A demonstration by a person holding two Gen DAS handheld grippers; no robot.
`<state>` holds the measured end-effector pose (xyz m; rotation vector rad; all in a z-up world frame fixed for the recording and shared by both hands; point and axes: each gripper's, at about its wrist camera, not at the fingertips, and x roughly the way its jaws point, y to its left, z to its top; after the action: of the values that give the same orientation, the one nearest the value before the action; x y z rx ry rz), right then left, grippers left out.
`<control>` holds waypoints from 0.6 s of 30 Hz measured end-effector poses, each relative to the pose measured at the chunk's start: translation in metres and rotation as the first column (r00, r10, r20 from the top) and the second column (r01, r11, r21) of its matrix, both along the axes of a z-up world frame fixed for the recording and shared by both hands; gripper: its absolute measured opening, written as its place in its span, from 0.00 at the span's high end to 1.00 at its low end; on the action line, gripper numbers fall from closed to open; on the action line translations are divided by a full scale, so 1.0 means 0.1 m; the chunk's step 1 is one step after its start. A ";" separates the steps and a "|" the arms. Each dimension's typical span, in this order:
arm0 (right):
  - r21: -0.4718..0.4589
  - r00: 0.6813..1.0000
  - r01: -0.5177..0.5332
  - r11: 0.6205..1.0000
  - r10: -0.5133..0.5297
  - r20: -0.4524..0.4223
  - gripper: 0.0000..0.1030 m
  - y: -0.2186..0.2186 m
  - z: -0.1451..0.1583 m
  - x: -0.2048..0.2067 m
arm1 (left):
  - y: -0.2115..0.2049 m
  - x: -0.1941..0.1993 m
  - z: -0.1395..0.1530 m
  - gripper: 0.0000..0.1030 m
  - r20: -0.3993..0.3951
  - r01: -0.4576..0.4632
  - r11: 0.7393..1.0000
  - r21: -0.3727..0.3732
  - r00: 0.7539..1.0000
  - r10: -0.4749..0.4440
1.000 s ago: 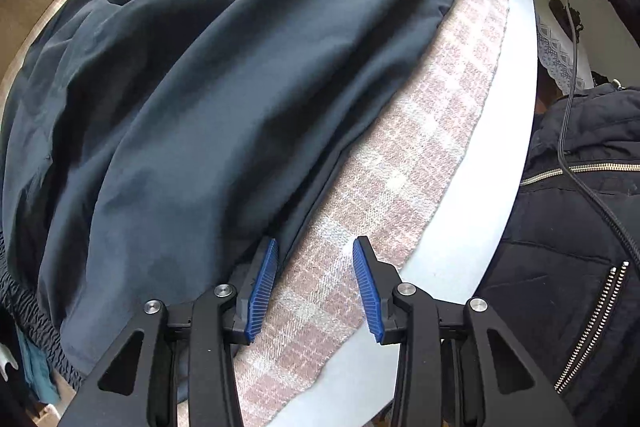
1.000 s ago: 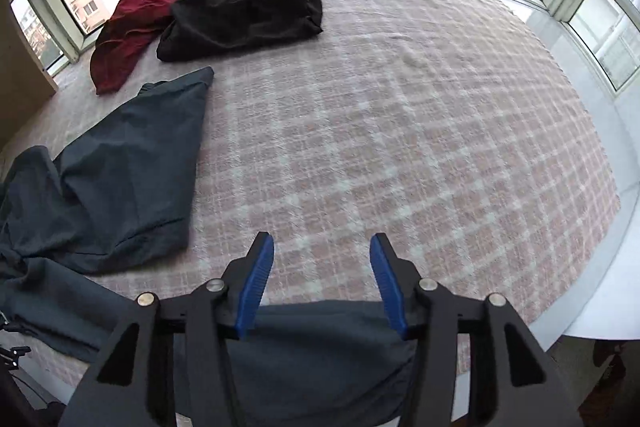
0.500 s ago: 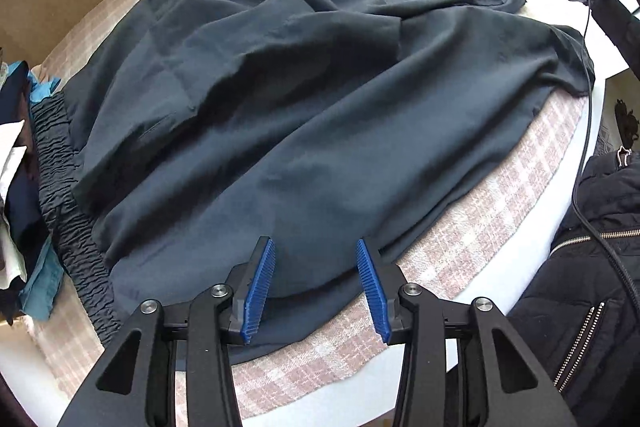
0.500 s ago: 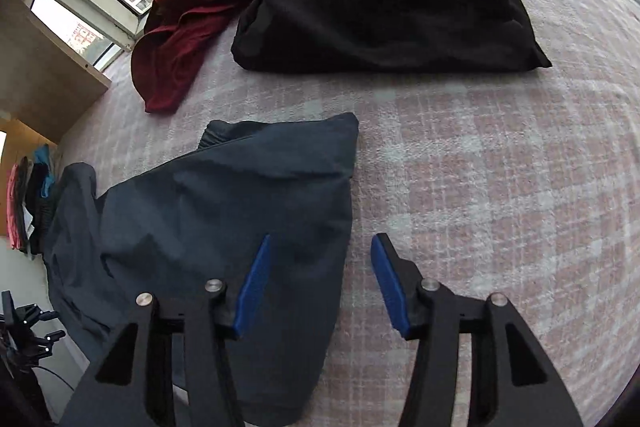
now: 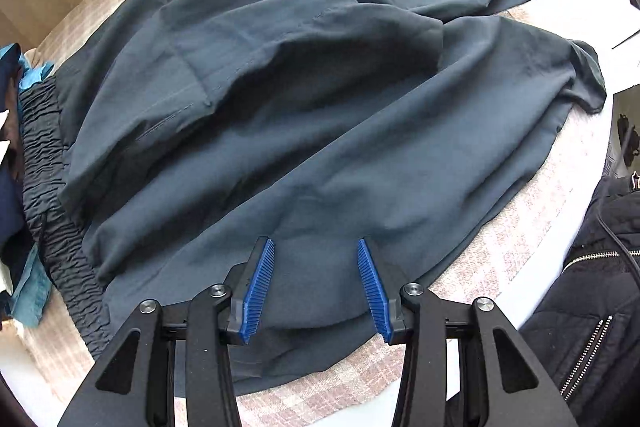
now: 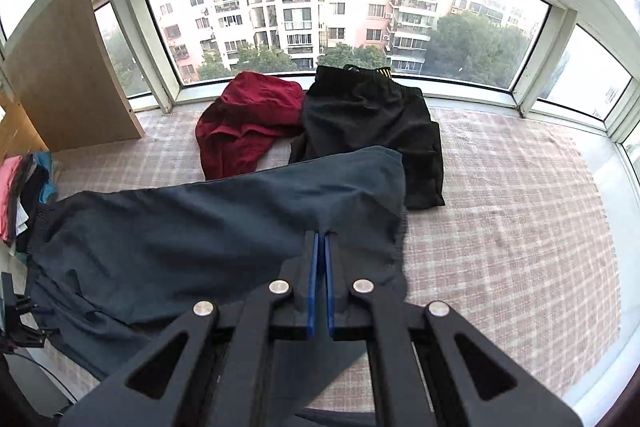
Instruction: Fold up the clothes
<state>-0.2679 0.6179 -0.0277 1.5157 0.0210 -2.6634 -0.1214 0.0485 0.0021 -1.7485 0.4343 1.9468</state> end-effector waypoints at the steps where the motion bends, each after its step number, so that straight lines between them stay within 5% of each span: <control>1: -0.008 0.999 -0.026 1.000 0.026 0.027 0.58 -0.11 -0.03 -0.06 | -0.02 -0.02 0.00 0.59 0.003 0.001 1.000 0.005 1.000 -0.002; 2: -0.019 0.997 -0.053 0.998 0.054 0.054 0.49 -0.20 -0.09 -0.13 | -0.04 -0.03 0.00 0.59 0.006 0.002 1.000 0.008 1.000 -0.002; 4: -0.022 0.995 -0.048 0.999 0.050 0.084 0.50 -0.14 -0.26 -0.22 | -0.07 -0.06 0.01 0.59 0.012 0.006 1.000 0.011 1.000 -0.006; 8: -0.033 0.988 0.123 0.992 -0.120 0.097 0.50 0.60 -0.56 -0.21 | -0.10 -0.04 0.16 0.59 0.007 0.040 0.999 0.012 0.999 -0.040; 11: 0.085 0.955 0.240 0.967 -0.251 0.155 0.50 1.23 -1.01 -0.18 | -0.17 -0.07 0.23 0.59 0.012 0.032 0.999 0.001 0.999 -0.032; 14: 0.097 0.909 0.314 0.944 -0.329 0.258 0.49 1.68 -1.50 -0.16 | -0.24 -0.13 0.27 0.59 0.022 0.010 1.000 -0.020 1.000 -0.010; 16: 0.012 0.899 0.331 0.944 -0.319 0.302 0.49 1.82 -1.71 -0.16 | -0.27 -0.17 0.31 0.59 0.027 0.002 1.000 -0.030 1.000 -0.001; 18: 0.021 0.910 0.297 0.955 -0.290 0.295 0.49 1.79 -1.82 -0.20 | -0.29 -0.20 0.36 0.59 0.029 -0.004 0.999 -0.033 1.000 0.005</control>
<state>-0.2878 0.7969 -0.2097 2.0386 -0.2788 -2.5973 -0.1418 0.0199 0.0383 -1.7984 0.4549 1.9250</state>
